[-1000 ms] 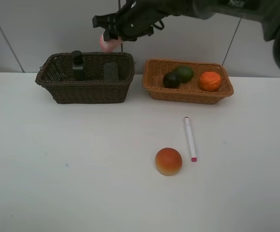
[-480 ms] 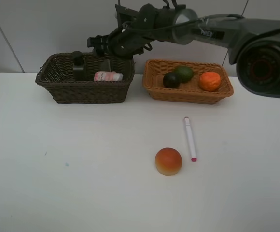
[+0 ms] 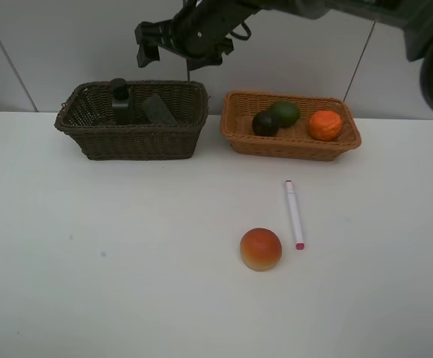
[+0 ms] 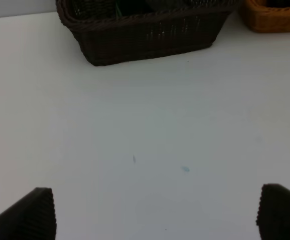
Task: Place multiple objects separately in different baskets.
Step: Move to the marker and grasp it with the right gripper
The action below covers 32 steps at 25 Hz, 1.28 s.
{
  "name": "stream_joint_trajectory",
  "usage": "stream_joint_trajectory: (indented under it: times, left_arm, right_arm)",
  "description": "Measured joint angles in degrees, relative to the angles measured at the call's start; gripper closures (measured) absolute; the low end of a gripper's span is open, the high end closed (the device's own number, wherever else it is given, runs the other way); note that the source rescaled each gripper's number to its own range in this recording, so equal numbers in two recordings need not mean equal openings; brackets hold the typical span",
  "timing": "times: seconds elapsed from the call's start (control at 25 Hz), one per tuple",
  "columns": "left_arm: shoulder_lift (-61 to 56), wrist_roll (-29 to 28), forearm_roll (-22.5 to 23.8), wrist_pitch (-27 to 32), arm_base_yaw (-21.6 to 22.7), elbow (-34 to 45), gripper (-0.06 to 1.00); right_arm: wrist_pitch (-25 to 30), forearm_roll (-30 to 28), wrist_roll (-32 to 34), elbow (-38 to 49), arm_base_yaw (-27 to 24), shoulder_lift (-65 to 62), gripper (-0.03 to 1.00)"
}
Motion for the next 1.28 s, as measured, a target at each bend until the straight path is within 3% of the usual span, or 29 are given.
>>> stream_joint_trajectory:
  times: [0.2,0.28,0.6,0.92,1.16,1.28]
  left_arm:
    - [0.0,0.0,0.0,0.0,0.0,0.0,-0.04]
    - [0.0,0.0,0.0,0.0,0.0,0.0,-0.04]
    - [0.0,0.0,0.0,0.0,0.0,0.0,-0.04]
    - [0.0,0.0,0.0,0.0,0.0,0.0,-0.04]
    - [0.0,0.0,0.0,0.0,0.0,0.0,-0.04]
    - [0.0,0.0,0.0,0.0,0.0,0.0,-0.04]
  right_arm:
    - [19.82,-9.69,3.68,-0.63,0.0,-8.14,-0.03]
    - [24.06,-12.06,4.83,-0.37,0.0,-9.39,-0.03]
    - [25.36,-13.74,6.86,7.53,-0.06,-11.74,-0.03]
    - [25.45,-15.77,8.66,27.66,-0.31,-14.48,-0.03]
    - [25.38,-16.03,10.07,41.54,-3.29,-18.4,-0.03]
    - [21.4,-14.58,11.09,47.28,-5.97,-20.08,-0.03]
